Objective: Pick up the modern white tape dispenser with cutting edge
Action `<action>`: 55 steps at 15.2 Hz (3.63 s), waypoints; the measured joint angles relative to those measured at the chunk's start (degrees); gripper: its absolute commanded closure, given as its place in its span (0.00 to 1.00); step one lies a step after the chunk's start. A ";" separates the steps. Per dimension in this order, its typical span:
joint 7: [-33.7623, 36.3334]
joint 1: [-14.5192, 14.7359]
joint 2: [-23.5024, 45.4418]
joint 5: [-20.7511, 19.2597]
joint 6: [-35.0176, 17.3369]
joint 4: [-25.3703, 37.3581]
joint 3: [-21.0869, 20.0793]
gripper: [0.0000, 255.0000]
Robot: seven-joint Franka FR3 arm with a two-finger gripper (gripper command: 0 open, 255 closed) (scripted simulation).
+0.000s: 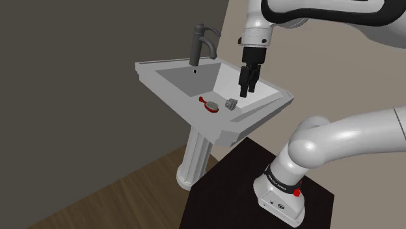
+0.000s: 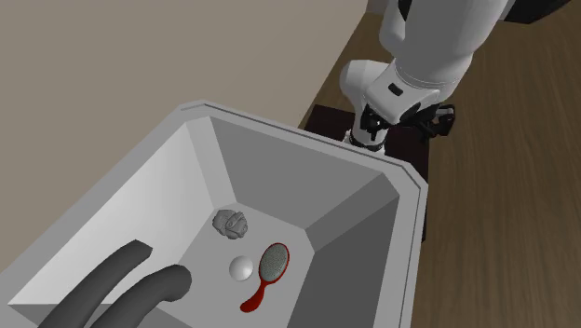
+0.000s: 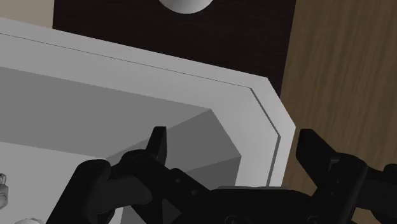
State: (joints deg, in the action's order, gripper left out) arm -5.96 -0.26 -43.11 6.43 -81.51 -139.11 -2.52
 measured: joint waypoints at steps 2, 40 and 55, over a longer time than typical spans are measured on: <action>0.37 -0.36 0.52 -0.08 -0.69 -0.06 0.09 0.00; 17.52 -21.27 50.74 1.42 -49.18 10.52 14.53 0.00; 17.38 -21.27 51.36 1.68 -49.91 10.43 14.46 1.00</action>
State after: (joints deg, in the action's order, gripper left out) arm 11.42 -21.53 8.25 8.11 -131.42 -128.68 11.93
